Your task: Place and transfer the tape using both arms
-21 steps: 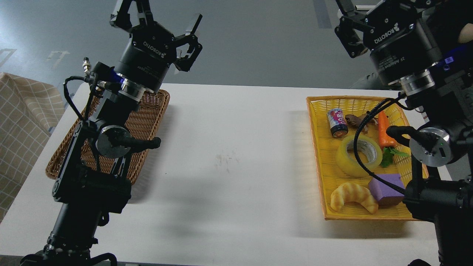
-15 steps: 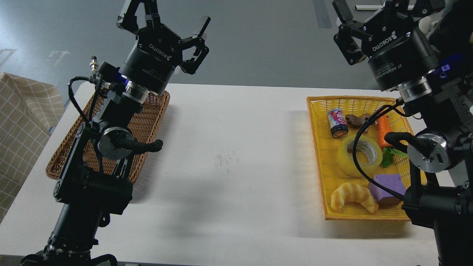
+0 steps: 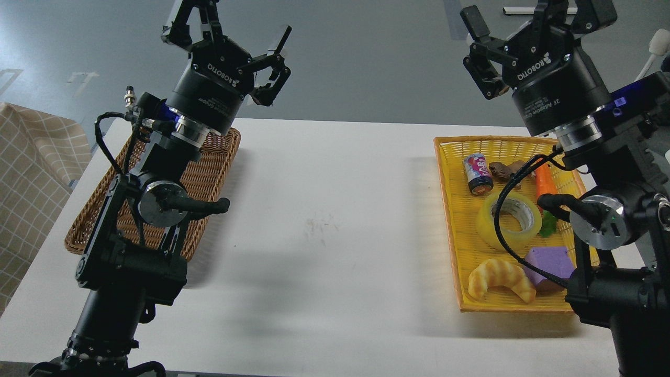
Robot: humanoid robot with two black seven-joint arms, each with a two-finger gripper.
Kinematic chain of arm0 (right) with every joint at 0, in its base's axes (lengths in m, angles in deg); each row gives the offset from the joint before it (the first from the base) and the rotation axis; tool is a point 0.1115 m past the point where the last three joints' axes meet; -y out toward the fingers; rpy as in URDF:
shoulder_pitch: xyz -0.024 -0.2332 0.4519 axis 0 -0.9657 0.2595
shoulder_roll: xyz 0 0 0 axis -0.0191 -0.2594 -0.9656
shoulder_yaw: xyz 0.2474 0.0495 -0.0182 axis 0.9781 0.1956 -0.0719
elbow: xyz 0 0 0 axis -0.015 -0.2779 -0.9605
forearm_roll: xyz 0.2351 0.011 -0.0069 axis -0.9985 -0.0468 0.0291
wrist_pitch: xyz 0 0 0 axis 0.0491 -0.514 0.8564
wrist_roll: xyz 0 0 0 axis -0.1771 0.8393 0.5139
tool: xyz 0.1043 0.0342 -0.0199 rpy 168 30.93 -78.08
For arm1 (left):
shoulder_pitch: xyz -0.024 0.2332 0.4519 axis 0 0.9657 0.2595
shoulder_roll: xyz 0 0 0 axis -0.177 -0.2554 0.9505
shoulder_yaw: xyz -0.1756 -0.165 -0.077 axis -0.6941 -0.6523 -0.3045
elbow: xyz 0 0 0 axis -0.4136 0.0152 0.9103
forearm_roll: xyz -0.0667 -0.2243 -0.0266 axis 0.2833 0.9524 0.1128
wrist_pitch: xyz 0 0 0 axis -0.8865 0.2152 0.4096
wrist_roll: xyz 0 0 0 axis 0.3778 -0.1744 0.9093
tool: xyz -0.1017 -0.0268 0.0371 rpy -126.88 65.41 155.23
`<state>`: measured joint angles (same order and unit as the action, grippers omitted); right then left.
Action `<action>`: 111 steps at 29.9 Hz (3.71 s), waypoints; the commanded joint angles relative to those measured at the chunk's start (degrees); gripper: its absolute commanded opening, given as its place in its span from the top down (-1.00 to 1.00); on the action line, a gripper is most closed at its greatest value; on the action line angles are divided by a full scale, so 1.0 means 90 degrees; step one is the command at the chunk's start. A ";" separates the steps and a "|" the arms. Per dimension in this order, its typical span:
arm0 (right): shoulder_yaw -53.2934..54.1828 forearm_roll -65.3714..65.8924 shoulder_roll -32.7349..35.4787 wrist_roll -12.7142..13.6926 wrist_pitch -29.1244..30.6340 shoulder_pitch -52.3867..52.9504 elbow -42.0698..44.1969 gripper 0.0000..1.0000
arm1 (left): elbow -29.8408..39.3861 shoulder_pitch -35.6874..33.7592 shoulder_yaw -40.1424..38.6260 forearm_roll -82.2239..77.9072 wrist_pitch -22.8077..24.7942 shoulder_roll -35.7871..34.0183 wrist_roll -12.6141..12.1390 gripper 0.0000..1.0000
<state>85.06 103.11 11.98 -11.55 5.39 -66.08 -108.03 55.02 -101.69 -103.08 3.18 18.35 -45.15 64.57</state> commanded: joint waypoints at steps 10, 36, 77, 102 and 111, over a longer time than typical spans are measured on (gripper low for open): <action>0.0000 0.0010 0.0000 0.0000 -0.0001 -0.0027 0.0002 -1.00 | 0.0000 0.0009 0.0036 0.0000 -0.0011 0.0000 -0.0008 -0.96; -0.0010 0.0010 0.0000 0.0000 -0.0001 -0.0046 0.0002 -1.00 | 0.0000 0.0019 -0.0003 0.0000 -0.0011 0.0000 0.0051 -0.96; 0.0000 0.1259 0.0000 0.0000 -0.0001 -0.0163 -0.0008 -1.00 | -0.0068 0.0009 -0.0042 0.0117 0.0047 0.0000 0.0051 -0.96; 0.0505 0.1817 0.4981 -0.0136 0.0009 -0.1569 -0.0008 -1.00 | -0.0058 0.0068 -0.0150 0.0127 0.0086 0.0000 0.0051 -0.96; 0.1045 0.1817 0.5069 -0.1005 0.0673 -0.1843 0.0538 -1.00 | -0.0029 0.0029 -0.0150 0.0107 0.0038 0.0000 0.0060 -0.96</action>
<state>93.52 119.54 56.86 -16.88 8.87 -82.04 -105.86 54.51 -101.18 -104.41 4.20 18.77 -45.15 65.09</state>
